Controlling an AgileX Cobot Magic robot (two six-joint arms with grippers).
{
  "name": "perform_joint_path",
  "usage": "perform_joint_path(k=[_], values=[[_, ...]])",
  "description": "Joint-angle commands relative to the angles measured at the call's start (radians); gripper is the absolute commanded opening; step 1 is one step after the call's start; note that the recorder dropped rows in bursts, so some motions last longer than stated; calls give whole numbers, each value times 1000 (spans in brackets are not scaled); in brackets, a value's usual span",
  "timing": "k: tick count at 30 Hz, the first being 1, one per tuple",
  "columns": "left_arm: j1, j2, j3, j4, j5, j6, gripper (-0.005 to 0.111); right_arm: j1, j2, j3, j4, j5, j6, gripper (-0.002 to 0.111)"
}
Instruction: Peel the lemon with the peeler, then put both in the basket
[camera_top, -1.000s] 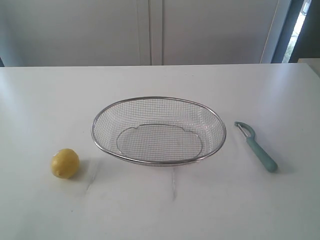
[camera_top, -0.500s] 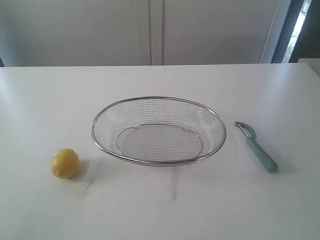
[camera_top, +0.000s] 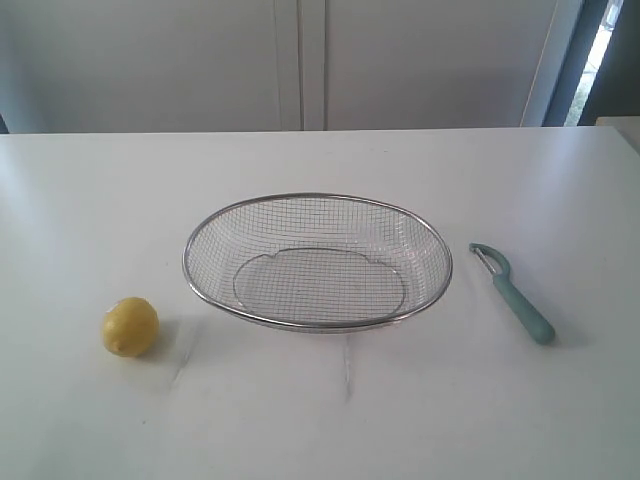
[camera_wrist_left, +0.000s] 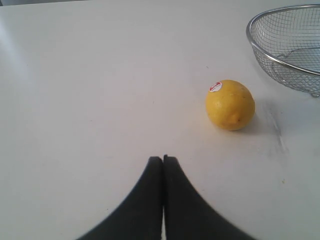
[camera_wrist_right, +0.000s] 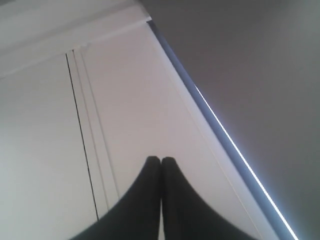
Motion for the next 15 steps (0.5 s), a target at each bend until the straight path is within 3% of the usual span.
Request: perform_joint_path(k=[1,9,15], values=[[-7,-4,3,-8,-4,-6,0,0,-3,-48,30,13,5,0],[-7,-4,3,-8,-4,-6,0,0,80,-143,21,129,5,0],[-7,-4,3,-8,-4,-6,0,0,168,-270,12,497,5,0]])
